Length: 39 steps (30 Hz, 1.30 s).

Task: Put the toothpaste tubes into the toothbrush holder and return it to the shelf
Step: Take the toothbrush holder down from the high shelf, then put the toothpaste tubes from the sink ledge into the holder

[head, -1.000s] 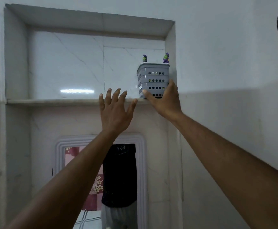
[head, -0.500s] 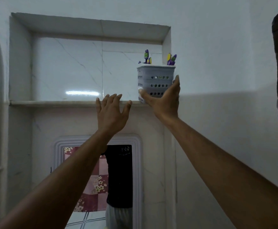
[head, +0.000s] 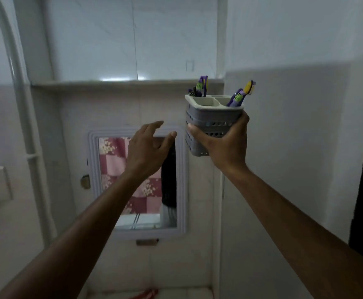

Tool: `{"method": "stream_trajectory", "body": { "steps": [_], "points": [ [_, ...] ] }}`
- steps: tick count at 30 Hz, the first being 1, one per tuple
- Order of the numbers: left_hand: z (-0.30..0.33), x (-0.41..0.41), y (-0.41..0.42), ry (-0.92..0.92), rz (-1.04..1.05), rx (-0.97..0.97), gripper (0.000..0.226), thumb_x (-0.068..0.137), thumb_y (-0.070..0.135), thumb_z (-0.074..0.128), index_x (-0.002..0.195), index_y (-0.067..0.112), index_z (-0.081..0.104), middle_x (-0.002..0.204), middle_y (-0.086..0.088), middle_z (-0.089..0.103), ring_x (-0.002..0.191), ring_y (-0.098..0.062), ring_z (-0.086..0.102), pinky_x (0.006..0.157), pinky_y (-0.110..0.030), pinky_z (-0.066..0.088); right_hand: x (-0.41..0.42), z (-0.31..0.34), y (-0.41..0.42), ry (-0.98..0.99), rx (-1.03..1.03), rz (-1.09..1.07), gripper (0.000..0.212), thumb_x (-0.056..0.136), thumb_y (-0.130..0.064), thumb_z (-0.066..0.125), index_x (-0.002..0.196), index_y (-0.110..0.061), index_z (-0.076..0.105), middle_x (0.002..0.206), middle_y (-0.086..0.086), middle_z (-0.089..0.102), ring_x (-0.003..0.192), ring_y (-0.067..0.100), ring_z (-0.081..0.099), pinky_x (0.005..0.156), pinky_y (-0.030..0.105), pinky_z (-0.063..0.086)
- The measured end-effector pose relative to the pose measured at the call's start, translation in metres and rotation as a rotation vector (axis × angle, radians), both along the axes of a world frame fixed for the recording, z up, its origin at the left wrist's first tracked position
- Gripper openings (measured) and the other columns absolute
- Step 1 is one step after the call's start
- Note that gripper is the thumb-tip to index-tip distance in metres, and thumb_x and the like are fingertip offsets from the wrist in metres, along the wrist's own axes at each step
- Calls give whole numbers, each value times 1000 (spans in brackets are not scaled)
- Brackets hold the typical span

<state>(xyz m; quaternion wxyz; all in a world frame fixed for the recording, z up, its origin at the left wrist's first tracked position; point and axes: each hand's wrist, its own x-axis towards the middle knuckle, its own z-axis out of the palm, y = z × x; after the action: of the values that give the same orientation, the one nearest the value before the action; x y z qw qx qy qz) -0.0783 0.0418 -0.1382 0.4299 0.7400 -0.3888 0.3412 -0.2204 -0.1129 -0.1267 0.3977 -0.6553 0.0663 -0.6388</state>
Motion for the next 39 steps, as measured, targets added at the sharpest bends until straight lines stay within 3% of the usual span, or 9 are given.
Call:
{"method": "stream_trajectory", "body": {
  "steps": [6,10,15,21,24,27,32,36,39],
  "points": [
    [-123,-13,25,170,-28,63,57,100,66,62,147,35,55,148,6,62,120,6,51,94,-21,45,-12,-131,8,179,161,77,117,64,-45,110,156,-13,44,147,0,65,129,19,70,102,44,65],
    [-211,-17,48,394,-9,85,66,94,69,69,142,24,65,136,6,70,120,-7,63,97,-29,52,-16,-213,20,332,263,85,117,62,-43,111,154,-11,46,147,3,67,130,23,71,105,50,62],
    [-313,-10,75,613,58,157,48,97,56,73,129,20,74,119,5,76,108,-12,72,94,-38,59,-10,-297,38,497,342,78,114,64,-42,110,153,-11,46,147,4,67,130,24,71,107,50,61],
    [-416,22,122,896,159,245,25,99,36,75,116,18,78,92,9,74,89,-18,78,71,-21,49,8,-378,62,649,437,29,115,62,-47,110,152,-14,47,143,-3,69,124,18,72,104,47,62],
    [-461,46,143,1028,192,341,29,99,30,74,123,12,76,102,1,77,104,-25,76,76,-19,48,19,-411,77,723,483,14,118,57,-59,107,153,-20,50,141,-4,71,125,19,73,104,48,63],
    [-495,70,156,1120,227,508,40,102,28,69,132,1,68,125,-17,74,121,-36,69,95,-36,52,29,-437,91,851,483,-50,125,50,-75,97,155,-27,49,141,1,66,132,28,63,107,50,58],
    [-530,94,161,1276,337,639,75,100,32,75,154,-6,38,151,-27,44,134,-47,57,112,-54,52,45,-470,107,961,550,-74,125,47,-71,98,153,-28,49,143,2,66,131,26,66,103,47,62],
    [-549,106,159,1326,385,579,85,95,30,81,155,-4,32,149,-27,48,133,-47,58,112,-53,52,50,-491,110,1062,578,-104,125,46,-76,95,152,-30,48,144,2,68,131,28,69,99,46,63],
    [-554,114,161,1338,373,461,78,89,28,86,148,-2,46,143,-23,58,132,-42,61,110,-49,53,53,-502,108,1126,549,-131,122,50,-73,99,152,-29,49,143,0,70,130,29,70,94,41,61]
  ]
}}
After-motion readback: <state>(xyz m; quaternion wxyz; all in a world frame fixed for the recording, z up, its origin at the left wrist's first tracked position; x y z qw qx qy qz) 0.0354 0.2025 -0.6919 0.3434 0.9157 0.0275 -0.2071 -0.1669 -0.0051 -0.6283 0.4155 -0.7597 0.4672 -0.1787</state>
